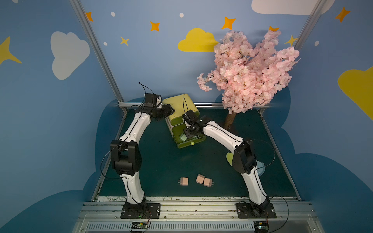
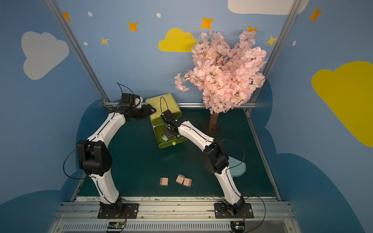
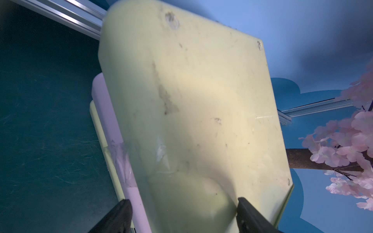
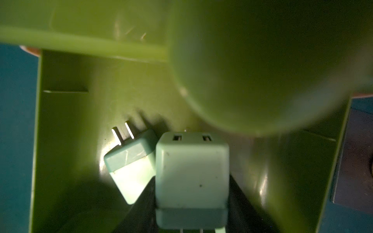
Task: Place the plugs into the drawer by color
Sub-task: Place the plug in the drawer.
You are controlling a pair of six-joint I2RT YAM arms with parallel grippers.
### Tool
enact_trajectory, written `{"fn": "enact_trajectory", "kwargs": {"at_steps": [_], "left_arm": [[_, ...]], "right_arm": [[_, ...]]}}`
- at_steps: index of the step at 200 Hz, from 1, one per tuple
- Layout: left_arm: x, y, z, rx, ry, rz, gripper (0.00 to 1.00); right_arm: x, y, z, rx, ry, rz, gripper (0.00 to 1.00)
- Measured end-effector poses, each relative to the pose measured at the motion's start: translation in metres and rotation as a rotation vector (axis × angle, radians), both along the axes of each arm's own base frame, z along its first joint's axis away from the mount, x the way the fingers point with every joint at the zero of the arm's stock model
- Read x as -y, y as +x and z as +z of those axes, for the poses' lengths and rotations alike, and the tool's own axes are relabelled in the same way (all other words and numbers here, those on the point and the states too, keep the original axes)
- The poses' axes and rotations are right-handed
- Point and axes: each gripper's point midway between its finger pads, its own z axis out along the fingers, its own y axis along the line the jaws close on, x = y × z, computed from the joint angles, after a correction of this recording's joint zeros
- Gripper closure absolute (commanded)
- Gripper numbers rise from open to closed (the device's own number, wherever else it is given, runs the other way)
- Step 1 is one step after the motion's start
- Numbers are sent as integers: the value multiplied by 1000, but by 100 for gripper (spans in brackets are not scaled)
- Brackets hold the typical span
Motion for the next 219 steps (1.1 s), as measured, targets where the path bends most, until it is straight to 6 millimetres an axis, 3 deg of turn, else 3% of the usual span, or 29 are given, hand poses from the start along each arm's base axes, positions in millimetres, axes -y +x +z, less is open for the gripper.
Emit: {"fn": "enact_trajectory", "kwargs": {"at_steps": [66, 105, 130, 152, 181, 205, 219], "left_arm": [[0, 0, 0, 0, 0, 0, 17], [0, 0, 0, -1, 0, 0, 17], [0, 0, 0, -2, 0, 0, 17], [0, -1, -1, -3, 1, -1, 17], [0, -1, -1, 0, 4, -4, 18], [0, -1, -1, 0, 5, -5, 18], [0, 0, 0, 0, 5, -4, 18]], "right_arm": [[-3, 10, -1, 48, 14, -21, 44], [-1, 13, -2, 67, 9, -28, 36], [1, 13, 2, 84, 10, -26, 38], [3, 11, 18, 117, 33, -18, 40], [8, -6, 53, 178, 90, 17, 43], [15, -31, 84, 267, 150, 68, 45], [18, -50, 92, 315, 179, 101, 46]]}}
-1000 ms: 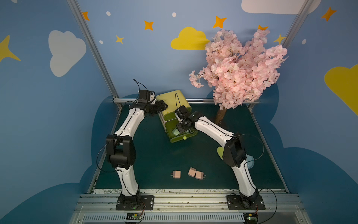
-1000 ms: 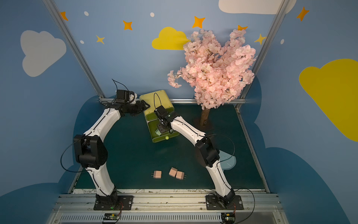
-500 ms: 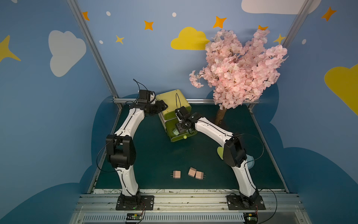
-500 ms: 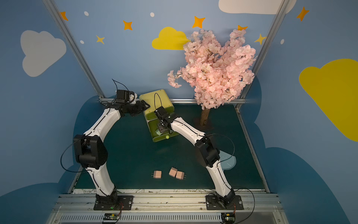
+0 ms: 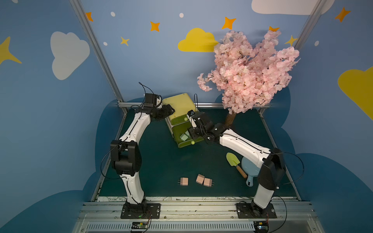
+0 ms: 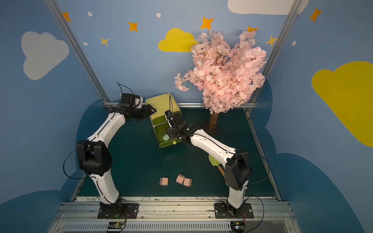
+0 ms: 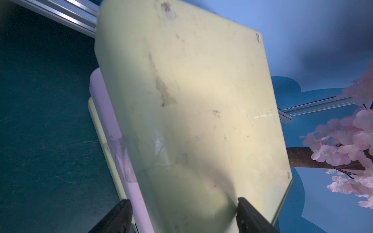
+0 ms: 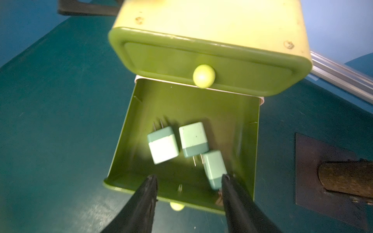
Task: Place the plugs into the drawer by color
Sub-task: Place the plug in the drawer, then close the drawer in the storage box.
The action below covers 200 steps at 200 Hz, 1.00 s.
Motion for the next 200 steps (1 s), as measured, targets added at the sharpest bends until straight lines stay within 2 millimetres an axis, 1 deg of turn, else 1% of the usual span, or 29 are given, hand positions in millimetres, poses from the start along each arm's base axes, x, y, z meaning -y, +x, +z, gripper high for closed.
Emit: {"fn": "enact_trajectory", "kwargs": {"at_steps": [8, 20, 29, 43, 57, 64, 78, 100, 121, 135, 142, 170, 200], "left_arm": [[0, 0, 0, 0, 0, 0, 18], [-1, 0, 0, 0, 0, 2, 18], [-1, 0, 1, 1, 1, 2, 18], [-2, 1, 3, 4, 7, 9, 18], [-4, 3, 5, 9, 17, 20, 17], [-5, 4, 7, 13, 22, 26, 17], [-8, 9, 14, 28, 31, 36, 17], [-9, 27, 33, 88, 48, 46, 17], [-13, 47, 45, 133, 74, 60, 18], [-16, 58, 42, 137, 91, 66, 18], [-17, 62, 37, 129, 98, 69, 18], [-25, 71, 9, 71, 122, 75, 18], [-31, 73, 11, 78, 130, 81, 19]], "right_arm": [[2, -11, -2, 22, 9, 17, 47], [4, -25, -12, 37, 13, 40, 47], [5, -36, -26, 34, 6, 59, 48], [8, -50, -55, 15, -28, 81, 49], [14, -60, -78, -5, -65, 90, 49], [16, -63, -87, -10, -77, 90, 50], [21, -65, -97, -9, -86, 83, 52], [24, -62, -102, 9, -85, 63, 54], [23, -58, -98, 36, -68, 48, 54], [21, -54, -92, 57, -50, 40, 54], [20, -53, -91, 65, -45, 35, 54], [19, -48, -92, 81, -40, 21, 54], [19, -45, -103, 73, -59, 14, 54]]}}
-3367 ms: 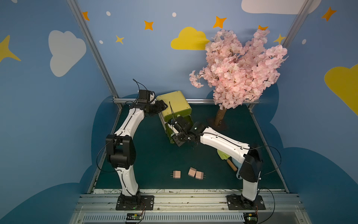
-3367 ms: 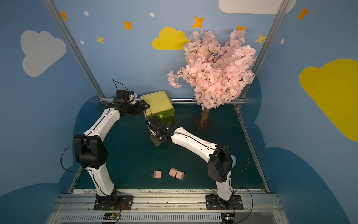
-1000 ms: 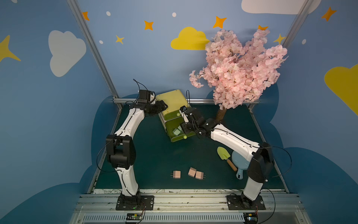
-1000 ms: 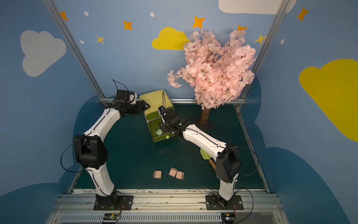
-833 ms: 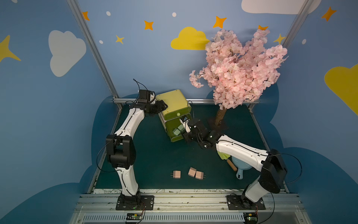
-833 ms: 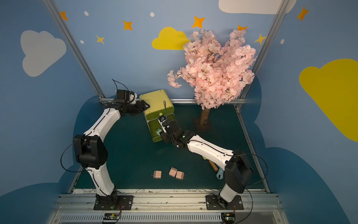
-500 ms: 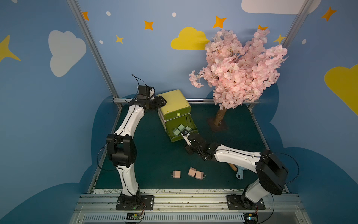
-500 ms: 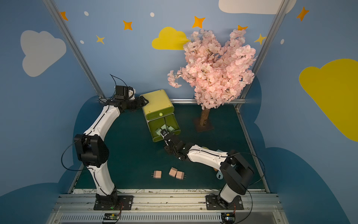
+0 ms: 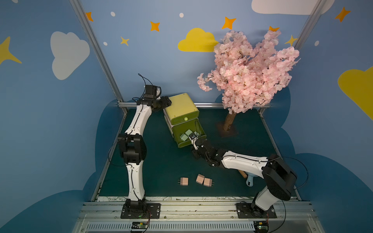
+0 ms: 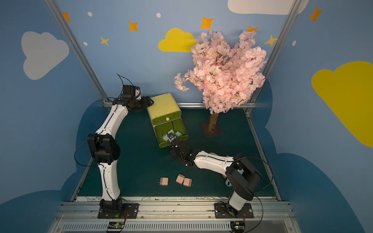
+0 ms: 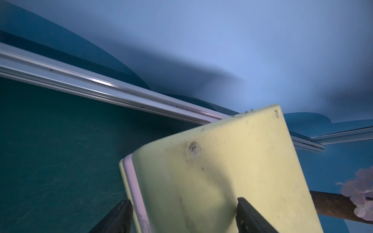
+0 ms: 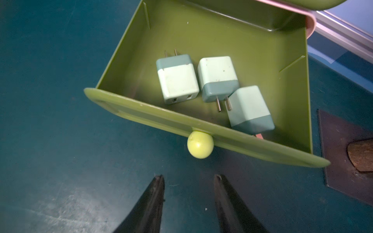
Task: Place the plugs into the drawer by color
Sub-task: Close the drawer in the storage box.
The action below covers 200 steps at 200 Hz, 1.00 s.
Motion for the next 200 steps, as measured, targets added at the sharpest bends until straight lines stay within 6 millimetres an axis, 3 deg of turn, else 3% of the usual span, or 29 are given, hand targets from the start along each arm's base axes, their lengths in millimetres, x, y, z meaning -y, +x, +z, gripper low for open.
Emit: {"fn": "enact_trajectory", "kwargs": {"at_steps": [70, 136, 200], "left_arm": [[0, 1, -3, 8, -3, -9, 19], [3, 1, -4, 15, -19, -25, 19], [4, 0, -5, 17, -28, -29, 19]], "right_arm": [[-1, 8, -10, -2, -13, -14, 55], [-18, 34, 15, 71, 22, -27, 55], [-30, 58, 23, 104, 43, -41, 55]]}}
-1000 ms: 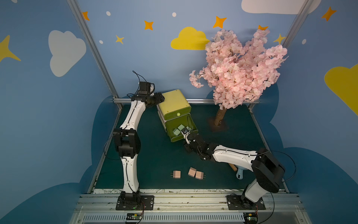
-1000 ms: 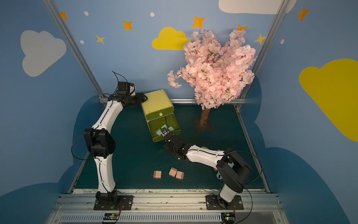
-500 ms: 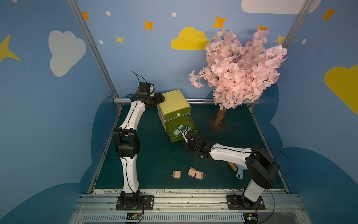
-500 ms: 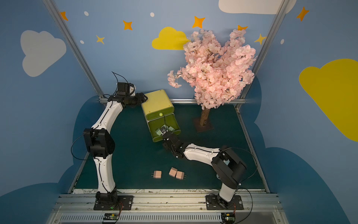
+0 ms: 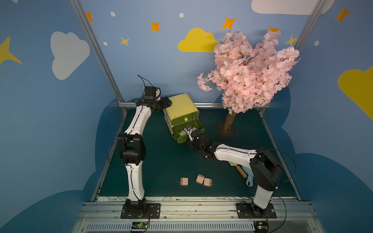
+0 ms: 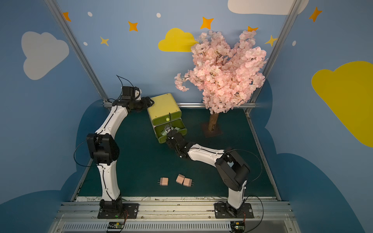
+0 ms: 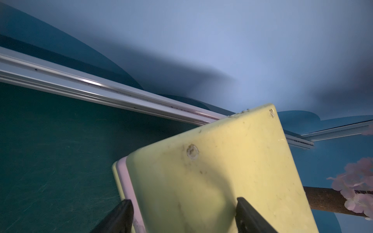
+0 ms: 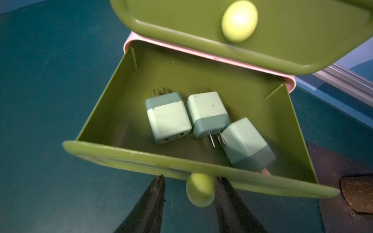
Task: Place the plugs into the drawer by color
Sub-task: Close the drawer in the storage box.
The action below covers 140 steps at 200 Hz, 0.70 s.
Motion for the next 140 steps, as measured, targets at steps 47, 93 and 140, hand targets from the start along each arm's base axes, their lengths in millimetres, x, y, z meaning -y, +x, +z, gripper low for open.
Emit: {"fn": "enact_trajectory", "kwargs": {"at_steps": [47, 93, 140], "left_arm": [[1, 0, -1, 0, -8, 1, 19], [1, 0, -1, 3, -11, -1, 19], [1, -1, -1, 6, -11, -1, 19]], "right_arm": [[-14, 15, 2, 20, 23, -4, 55], [-26, 33, 6, 49, 60, -15, 56], [-37, 50, 13, 123, 152, -27, 55]]}}
